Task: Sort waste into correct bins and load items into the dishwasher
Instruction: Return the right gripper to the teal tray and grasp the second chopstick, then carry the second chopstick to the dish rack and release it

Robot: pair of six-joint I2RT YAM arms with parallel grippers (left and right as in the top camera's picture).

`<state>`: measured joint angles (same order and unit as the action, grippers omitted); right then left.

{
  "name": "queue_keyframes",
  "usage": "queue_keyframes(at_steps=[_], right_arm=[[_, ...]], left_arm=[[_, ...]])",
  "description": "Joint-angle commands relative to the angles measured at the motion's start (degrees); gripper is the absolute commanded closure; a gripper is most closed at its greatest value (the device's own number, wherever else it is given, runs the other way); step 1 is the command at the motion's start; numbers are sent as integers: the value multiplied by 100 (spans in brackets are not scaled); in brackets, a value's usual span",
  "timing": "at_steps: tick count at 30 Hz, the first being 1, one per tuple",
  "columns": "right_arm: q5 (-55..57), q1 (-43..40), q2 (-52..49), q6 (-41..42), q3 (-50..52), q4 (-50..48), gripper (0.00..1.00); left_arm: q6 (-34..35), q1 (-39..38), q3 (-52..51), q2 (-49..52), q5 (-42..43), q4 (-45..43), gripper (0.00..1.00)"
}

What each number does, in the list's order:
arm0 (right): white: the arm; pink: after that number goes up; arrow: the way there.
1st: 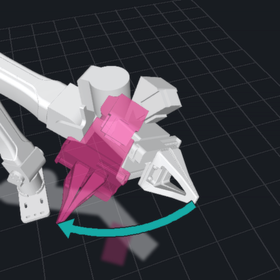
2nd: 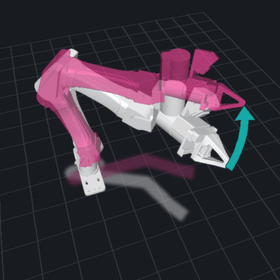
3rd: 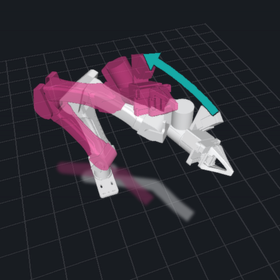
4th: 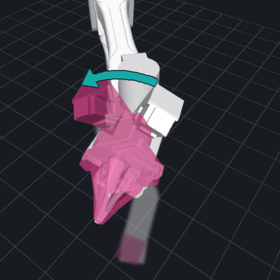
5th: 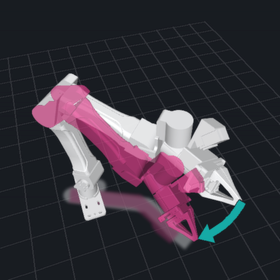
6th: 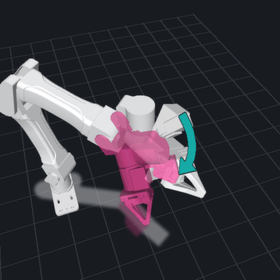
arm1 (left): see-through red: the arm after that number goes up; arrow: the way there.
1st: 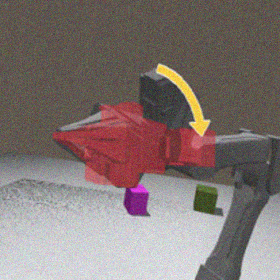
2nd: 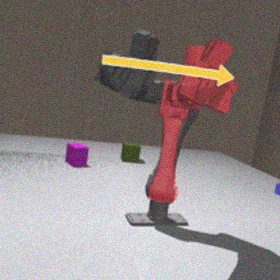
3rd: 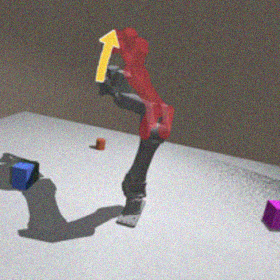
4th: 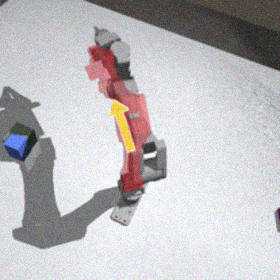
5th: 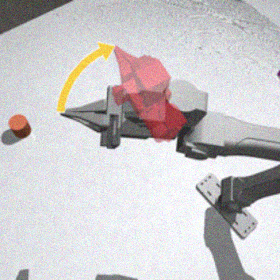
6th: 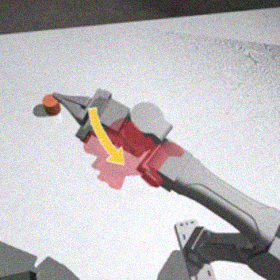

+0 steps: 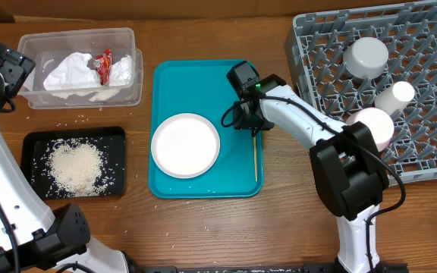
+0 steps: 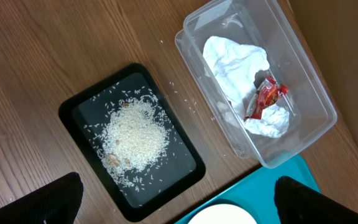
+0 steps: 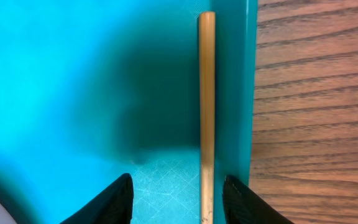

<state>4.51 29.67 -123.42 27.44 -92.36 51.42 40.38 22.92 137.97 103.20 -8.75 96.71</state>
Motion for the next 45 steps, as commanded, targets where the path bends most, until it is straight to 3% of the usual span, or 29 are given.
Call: queue_keyframes(at_steps=[1, 5, 9, 14, 19, 23, 28, 32, 37, 45], right_arm=[[11, -11, -50, 70, 208, -72, 52], [-76, -11, -52, 74, 354, -107, 61], [-262, -11, -52, 90, 354, -101, 64], [-420, -11, -46, 90, 321, -61, 95], [-431, -105, -35, 90, -227, 372, 96], [-442, -415, 39, -11, -1397, 1268, 96], [-437, -1045, 111, -1049, -3156, 2251, 96], [-584, -1735, 111, -2135, -3982, 2643, 96], [-1410, -2566, 92, -3289, -4030, 2721, 96], [-1770, -3136, -7, -3565, -3495, 2385, 96]], left_arm=[[76, -7, -26, 57, -20, 9, 0], [76, -7, -26, 57, -20, 9, 0], [76, -7, -26, 57, -20, 9, 0], [76, -7, -26, 57, -20, 9, 0], [76, -7, -26, 57, -20, 9, 0], [76, -7, -26, 57, -20, 9, 0], [76, -7, -26, 57, -20, 9, 0], [76, -7, -26, 57, -20, 9, 0], [76, -7, -26, 57, -20, 9, 0], [76, -7, -26, 57, -20, 9, 0]])
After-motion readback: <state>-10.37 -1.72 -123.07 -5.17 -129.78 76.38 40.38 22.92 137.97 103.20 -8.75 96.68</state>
